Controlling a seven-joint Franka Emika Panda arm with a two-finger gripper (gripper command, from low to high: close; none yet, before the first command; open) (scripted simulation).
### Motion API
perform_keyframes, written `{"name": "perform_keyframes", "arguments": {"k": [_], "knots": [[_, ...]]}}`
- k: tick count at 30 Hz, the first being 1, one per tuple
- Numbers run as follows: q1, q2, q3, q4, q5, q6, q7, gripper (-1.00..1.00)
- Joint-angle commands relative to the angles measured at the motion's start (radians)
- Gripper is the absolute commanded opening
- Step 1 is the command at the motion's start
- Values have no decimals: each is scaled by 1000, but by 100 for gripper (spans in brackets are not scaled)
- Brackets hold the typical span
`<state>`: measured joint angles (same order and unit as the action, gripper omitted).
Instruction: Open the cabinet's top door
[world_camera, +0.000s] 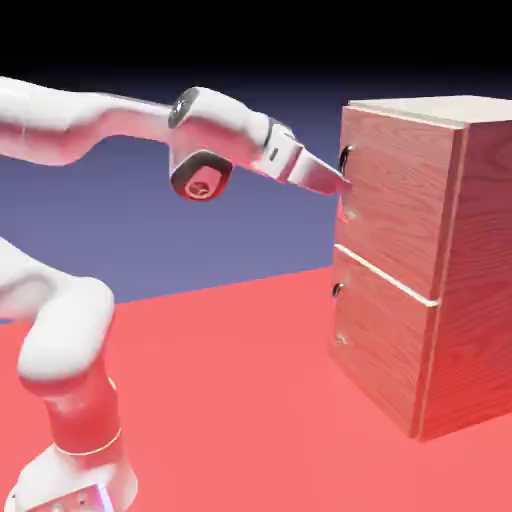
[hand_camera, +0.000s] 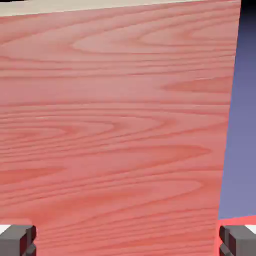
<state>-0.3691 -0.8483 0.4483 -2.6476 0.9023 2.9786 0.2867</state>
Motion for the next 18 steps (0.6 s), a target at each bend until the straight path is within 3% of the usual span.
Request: {"name": "perform_keyframes", "arguments": {"k": [1,18], "knots": [[-18,-13,22,8,44,-3,-22,100],[-331,-242,390,141,783,-51,-394,100]]}}
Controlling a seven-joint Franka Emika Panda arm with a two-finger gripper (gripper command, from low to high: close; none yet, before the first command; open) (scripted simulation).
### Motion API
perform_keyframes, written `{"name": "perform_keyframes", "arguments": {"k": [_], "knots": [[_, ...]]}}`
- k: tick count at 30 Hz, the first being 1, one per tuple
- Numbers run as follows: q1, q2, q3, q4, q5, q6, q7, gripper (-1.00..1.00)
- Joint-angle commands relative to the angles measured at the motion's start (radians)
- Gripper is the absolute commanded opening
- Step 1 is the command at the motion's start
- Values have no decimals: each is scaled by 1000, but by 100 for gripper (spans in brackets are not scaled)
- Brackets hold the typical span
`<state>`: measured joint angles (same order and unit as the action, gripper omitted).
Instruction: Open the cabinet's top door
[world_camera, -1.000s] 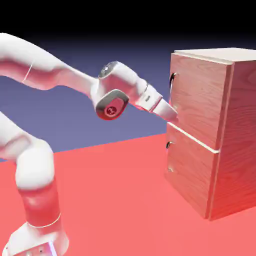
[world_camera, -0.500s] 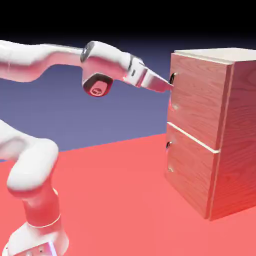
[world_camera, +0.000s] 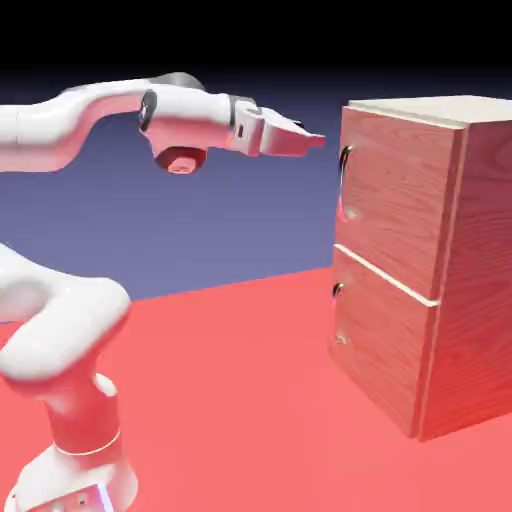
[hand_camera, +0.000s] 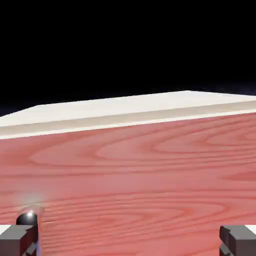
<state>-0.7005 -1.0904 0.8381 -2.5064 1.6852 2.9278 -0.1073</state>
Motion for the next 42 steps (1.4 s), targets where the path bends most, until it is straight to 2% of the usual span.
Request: {"name": "perform_keyframes", "arguments": {"k": [1,22,27,28,30,42], "knots": [[-18,-13,22,8,44,-3,-22,100],[-405,-296,477,173,957,-62,-482,100],[-567,-290,514,304,980,-91,-475,100],[-567,-290,514,304,980,-91,-475,-100],[-543,-296,501,268,988,-128,-487,-100],[-284,-307,308,-157,971,-625,-633,-100]]}}
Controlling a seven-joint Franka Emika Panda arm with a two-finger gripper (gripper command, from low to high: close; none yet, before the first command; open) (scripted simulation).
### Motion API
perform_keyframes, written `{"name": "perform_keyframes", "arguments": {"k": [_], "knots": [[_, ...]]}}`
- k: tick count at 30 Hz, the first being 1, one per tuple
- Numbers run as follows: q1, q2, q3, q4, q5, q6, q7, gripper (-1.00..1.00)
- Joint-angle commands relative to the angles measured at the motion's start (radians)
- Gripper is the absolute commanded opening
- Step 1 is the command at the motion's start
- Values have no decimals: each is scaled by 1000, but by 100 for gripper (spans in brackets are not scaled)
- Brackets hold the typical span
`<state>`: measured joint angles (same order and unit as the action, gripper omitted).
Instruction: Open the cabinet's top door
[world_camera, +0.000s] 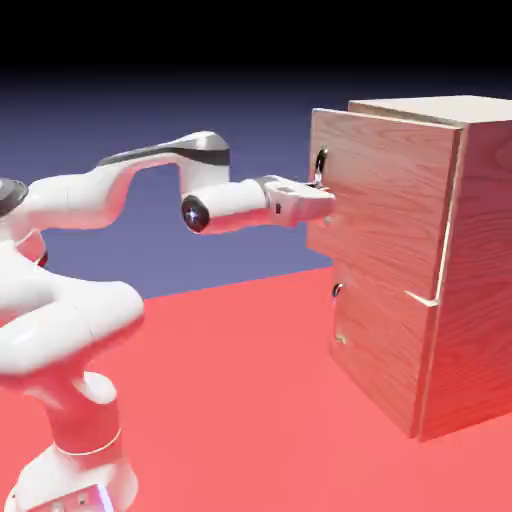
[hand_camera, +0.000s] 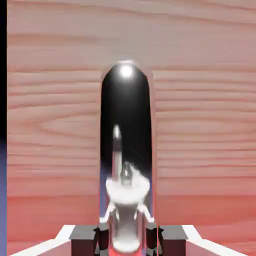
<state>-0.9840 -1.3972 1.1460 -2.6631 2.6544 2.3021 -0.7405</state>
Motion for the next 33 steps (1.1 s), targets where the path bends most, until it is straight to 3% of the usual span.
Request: {"name": "perform_keyframes", "arguments": {"k": [1,9,18,27,33], "knots": [[15,2,-21,-30,-11,-42,-11,-100],[57,25,-209,-218,-158,-390,-88,-100],[-50,112,-433,-302,-404,-782,-195,-100],[-269,353,-608,-234,-750,-1166,-392,-100],[-394,570,-649,-111,-992,-1330,-550,-100]]}}
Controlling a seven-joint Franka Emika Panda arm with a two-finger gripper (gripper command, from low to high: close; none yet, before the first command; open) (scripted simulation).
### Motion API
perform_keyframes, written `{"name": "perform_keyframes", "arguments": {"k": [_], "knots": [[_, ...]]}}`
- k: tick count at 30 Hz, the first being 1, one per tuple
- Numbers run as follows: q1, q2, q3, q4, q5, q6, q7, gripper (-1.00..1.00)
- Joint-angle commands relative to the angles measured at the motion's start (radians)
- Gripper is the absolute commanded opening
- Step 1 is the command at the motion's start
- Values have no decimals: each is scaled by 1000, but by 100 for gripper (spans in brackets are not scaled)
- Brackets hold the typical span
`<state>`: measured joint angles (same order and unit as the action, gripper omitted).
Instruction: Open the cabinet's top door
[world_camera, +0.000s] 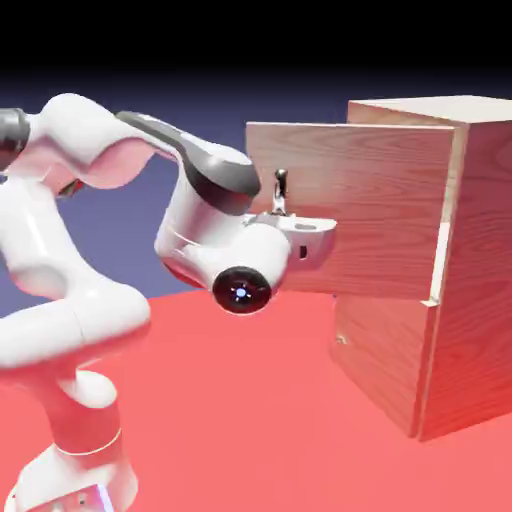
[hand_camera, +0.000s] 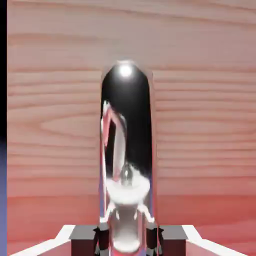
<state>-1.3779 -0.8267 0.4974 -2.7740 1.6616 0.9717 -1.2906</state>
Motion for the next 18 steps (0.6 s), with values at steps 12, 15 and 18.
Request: {"name": "perform_keyframes", "arguments": {"k": [12,15,18], "knots": [[-116,435,13,329,-405,-127,-218,-100],[-123,544,24,425,-491,-143,-244,-100],[-124,652,35,525,-571,-160,-258,-100]]}}
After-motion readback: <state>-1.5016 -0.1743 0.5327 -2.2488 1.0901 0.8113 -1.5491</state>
